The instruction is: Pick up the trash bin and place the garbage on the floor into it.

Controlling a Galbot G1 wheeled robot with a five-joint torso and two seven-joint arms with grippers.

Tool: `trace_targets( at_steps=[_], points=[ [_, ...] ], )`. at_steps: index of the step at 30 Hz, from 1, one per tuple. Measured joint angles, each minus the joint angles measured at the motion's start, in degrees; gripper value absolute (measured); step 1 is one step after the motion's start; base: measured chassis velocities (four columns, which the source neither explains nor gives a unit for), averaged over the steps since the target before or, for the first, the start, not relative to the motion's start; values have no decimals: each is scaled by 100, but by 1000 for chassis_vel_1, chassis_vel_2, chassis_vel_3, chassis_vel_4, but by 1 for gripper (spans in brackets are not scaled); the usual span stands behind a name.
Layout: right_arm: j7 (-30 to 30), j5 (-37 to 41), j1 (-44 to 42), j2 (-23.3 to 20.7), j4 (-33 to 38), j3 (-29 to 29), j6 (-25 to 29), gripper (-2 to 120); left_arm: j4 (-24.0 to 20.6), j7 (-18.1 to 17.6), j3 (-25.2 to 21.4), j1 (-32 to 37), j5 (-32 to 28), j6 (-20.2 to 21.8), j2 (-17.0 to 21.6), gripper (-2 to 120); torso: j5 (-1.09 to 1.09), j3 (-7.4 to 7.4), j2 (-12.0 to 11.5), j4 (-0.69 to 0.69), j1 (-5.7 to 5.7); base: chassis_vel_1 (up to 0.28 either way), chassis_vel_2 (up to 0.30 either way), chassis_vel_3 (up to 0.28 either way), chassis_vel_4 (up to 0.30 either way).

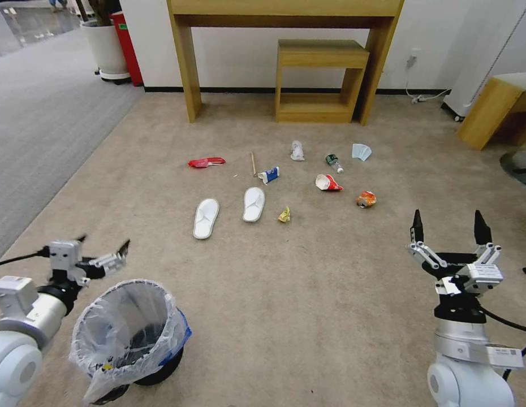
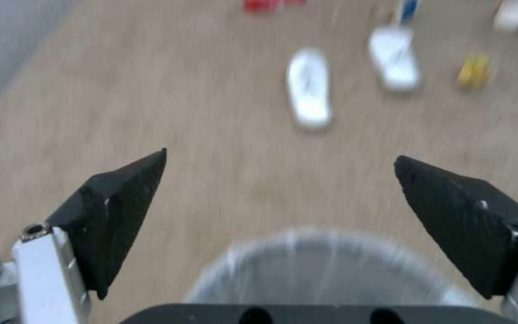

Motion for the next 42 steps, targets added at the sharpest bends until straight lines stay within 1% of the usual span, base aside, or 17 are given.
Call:
trace_targets(
  at_steps=[1,2,5,6,7,9,10,11,14,15,18,26,28,30,34,37,42],
  points=[
    [0,19,-1,-15,-17,10,12,100,198,-31,95,-46,44,138,54,100,1,0,0,0,0,0,0,0,0],
    [0,19,-1,-15,-17,10,12,100,198,-31,95,-46,44,138,54,100,1,0,0,0,0,0,0,0,0],
    [-1,69,-4,-50,-79,33,64,100,701,-17,280,-155,390,182,143,100,0,0,-1,0,0,0,0,0,0],
    [-1,69,-4,-50,-79,33,64,100,701,-17,280,-155,390,182,143,100,0,0,-1,0,0,0,0,0,0],
    [0,81,-10,-59,-103,37,87,100,864,31,304,-179,550,158,168,100,0,0,-1,0,0,0,0,0,0],
    [0,89,-12,-70,-137,40,124,100,1058,141,308,-201,783,69,200,100,0,0,-1,1,0,0,0,0,0],
    [0,89,-12,-70,-137,40,124,100,1058,141,308,-201,783,69,200,100,0,0,-1,1,0,0,0,0,0],
    [-1,91,-9,-74,-170,40,150,100,1213,228,288,-206,943,-14,242,100,0,0,-1,1,0,0,0,0,0],
    [-4,91,11,-69,-200,18,158,100,1368,207,218,-128,972,-39,348,100,1,0,-1,0,0,0,0,0,0],
    [-4,91,11,-69,-200,18,158,100,1368,207,218,-128,972,-39,348,100,1,0,-1,0,0,0,0,0,0],
    [-8,77,46,-45,-204,-7,157,100,1366,1,154,-9,793,85,398,100,1,0,-1,1,0,0,0,0,0],
    [-17,50,28,-15,-207,-21,157,100,1383,-158,156,25,487,195,409,100,4,-1,-1,1,0,0,0,0,0],
    [-18,46,4,-8,-193,-14,172,100,1386,-232,165,-7,277,221,392,100,4,-1,0,1,0,0,0,0,0],
    [-19,44,-9,-6,-191,-9,180,100,1366,-246,170,-26,219,221,373,100,3,-1,-1,1,0,0,0,0,0],
    [-20,24,-46,5,-186,-4,204,100,1245,-301,179,-111,84,160,319,100,-2,0,-1,0,0,0,0,0,0],
    [-22,-15,-49,33,-186,-17,216,100,1005,-390,129,-114,-18,123,328,100,0,0,-1,0,0,0,0,0,0],
    [-26,-38,-53,59,-186,-38,224,100,756,-404,36,-40,-31,94,355,100,1,0,-1,0,0,0,0,0,0]
  ],
)
